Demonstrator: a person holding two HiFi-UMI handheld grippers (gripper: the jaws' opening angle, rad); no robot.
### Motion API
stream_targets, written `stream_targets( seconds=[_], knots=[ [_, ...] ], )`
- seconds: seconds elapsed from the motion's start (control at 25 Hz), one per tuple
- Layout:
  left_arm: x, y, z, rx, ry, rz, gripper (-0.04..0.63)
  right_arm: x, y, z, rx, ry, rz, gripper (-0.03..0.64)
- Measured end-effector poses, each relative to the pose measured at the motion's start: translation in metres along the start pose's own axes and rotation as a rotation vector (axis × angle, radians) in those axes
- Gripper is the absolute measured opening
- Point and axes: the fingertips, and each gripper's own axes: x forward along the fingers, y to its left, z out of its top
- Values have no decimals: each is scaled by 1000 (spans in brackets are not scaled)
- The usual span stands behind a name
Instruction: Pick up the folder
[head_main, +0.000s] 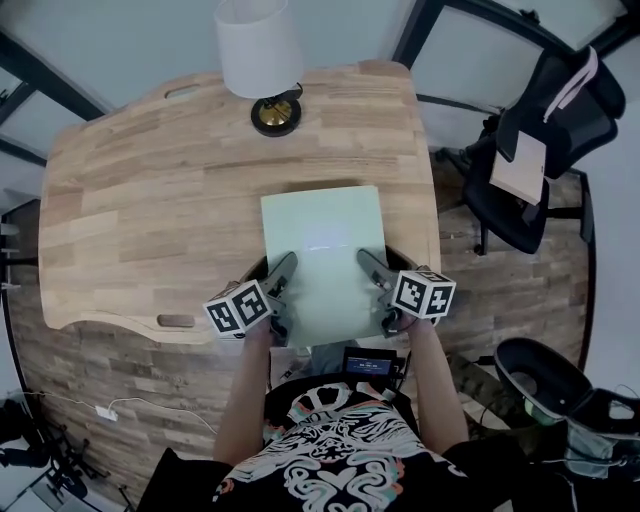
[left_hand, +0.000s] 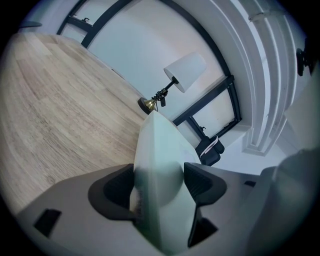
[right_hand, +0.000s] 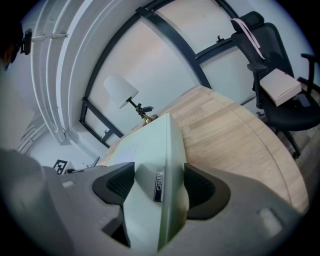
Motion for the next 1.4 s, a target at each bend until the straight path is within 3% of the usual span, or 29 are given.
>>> stream_targets(
  seconds=[1.4],
  knots=[
    [-103, -98, 22, 154, -171, -125, 295, -110, 94, 28, -135, -219, 64, 295]
  ],
)
